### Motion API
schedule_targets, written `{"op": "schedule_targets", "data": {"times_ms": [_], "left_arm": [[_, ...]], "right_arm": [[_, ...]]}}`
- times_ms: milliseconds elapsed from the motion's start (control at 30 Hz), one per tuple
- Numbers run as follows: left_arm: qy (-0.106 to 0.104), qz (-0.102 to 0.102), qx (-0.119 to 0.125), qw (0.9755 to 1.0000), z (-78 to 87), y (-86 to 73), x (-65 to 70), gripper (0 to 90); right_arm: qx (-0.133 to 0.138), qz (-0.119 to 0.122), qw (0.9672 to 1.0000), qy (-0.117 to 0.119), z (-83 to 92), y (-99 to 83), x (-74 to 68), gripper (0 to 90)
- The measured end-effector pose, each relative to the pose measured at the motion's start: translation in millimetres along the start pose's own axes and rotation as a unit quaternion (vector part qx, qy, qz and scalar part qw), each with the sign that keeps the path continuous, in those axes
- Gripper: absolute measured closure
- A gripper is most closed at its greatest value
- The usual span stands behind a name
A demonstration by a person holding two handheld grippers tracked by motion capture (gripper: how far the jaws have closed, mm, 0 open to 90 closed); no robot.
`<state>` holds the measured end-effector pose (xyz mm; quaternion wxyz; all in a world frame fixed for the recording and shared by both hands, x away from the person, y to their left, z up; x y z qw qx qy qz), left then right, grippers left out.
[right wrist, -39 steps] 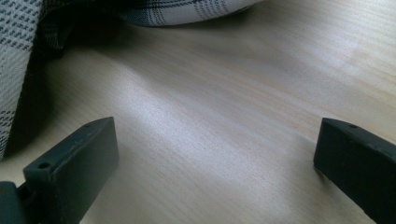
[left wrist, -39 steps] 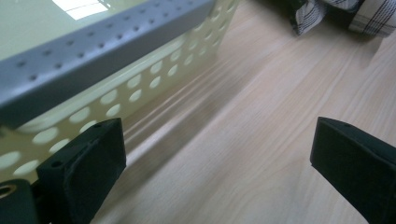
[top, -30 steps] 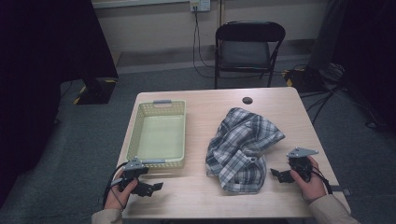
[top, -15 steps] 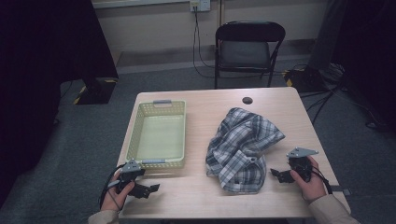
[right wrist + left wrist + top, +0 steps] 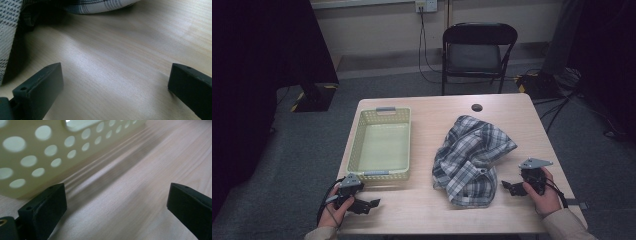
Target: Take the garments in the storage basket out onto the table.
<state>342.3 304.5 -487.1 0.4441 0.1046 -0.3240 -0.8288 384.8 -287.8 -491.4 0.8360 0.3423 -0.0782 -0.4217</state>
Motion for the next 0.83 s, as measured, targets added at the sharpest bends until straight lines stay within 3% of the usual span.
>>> {"op": "schedule_targets", "data": {"times_ms": [400, 600, 833], "left_arm": [[0.021, -0.026, 0.012, 0.9994, 1.2, -7.2, -1.1, 0.7], [0.045, -0.06, 0.014, 0.997, 2.3, -13.4, -0.5, 0.1], [0.052, -0.055, 0.014, 0.997, 4.3, -15.6, -2.7, 0.0]], "right_arm": [[0.0, 0.0, 1.0, 0.0, 0.0, 0.0, -0.1, 0.0], [0.0, 0.0, 1.0, 0.0, 0.0, 0.0, -0.1, 0.0], [-0.001, 0.001, 1.0, 0.0, 0.0, 0.2, 0.1, 0.0]]}}
Point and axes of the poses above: each handheld gripper's, and its own axes: z roughly backward along the jaws, y roughly out of its top, x roughly to its right, the point moved 1 cm from there along -z, roughly forward along the jaws, and after that the axes turned 9 degrees about y, right-handed, at the moved point
